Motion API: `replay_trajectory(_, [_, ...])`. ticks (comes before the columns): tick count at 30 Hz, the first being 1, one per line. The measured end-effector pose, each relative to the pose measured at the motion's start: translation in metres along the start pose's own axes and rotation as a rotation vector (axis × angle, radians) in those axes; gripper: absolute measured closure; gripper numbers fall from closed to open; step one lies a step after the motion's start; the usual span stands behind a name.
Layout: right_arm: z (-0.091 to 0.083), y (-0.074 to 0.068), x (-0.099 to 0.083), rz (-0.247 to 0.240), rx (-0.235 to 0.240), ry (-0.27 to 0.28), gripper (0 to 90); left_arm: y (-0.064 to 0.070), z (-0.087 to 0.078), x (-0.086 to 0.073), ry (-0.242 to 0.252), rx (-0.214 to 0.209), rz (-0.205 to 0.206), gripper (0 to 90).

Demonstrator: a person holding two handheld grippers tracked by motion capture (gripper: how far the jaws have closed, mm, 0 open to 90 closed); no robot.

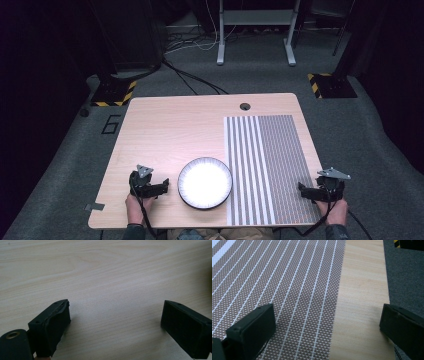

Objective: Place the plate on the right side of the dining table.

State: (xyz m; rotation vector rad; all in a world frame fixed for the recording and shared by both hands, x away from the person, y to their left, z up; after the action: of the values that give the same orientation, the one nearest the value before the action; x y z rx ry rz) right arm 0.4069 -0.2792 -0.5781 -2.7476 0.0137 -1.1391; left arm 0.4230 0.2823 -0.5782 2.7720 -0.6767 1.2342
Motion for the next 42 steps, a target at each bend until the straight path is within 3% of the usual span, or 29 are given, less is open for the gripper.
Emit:
replay_trajectory(12, [0.0, 0.0, 0.001, 0.005, -0.007, -0.017, 0.0, 0.002, 0.001, 0.001, 0.01, -0.036, 0.0, 3.4])
replay_trajectory(16, [-0.001, -0.006, 0.002, 0.01, 0.01, -0.015, 0.0, 0.002, 0.0, 0.001, 0.016, -0.062, -0.006, 1.9])
replay_trajectory(20, [-0.003, -0.013, 0.005, 0.006, 0.02, -0.005, 0.0, 0.004, 0.001, 0.001, 0.015, -0.075, 0.016, 0.4])
replay_trajectory(33, [-0.017, -0.049, 0.019, -0.021, 0.107, 0.023, 0.5, 0.005, 0.0, 0.001, 0.028, -0.104, 0.018, 0.1])
replay_trajectory(42, [-0.017, -0.078, 0.024, -0.058, 0.167, 0.012, 0.7, 0.006, 0.0, 0.001, 0.028, -0.116, 0.026, 0.1])
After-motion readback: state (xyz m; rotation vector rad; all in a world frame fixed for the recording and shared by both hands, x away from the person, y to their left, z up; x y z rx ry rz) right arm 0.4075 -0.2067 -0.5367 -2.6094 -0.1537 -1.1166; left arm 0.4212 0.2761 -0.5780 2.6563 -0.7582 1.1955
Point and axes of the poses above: each handheld gripper's, and its own axes: z roughly forward along the jaws, x roughly out of its top, y roughly to its right, the point moved 7 cm from there along z, roughly forward along the jaws, and after that the axes turned 12 degrees about z, right-handed, at the moved point
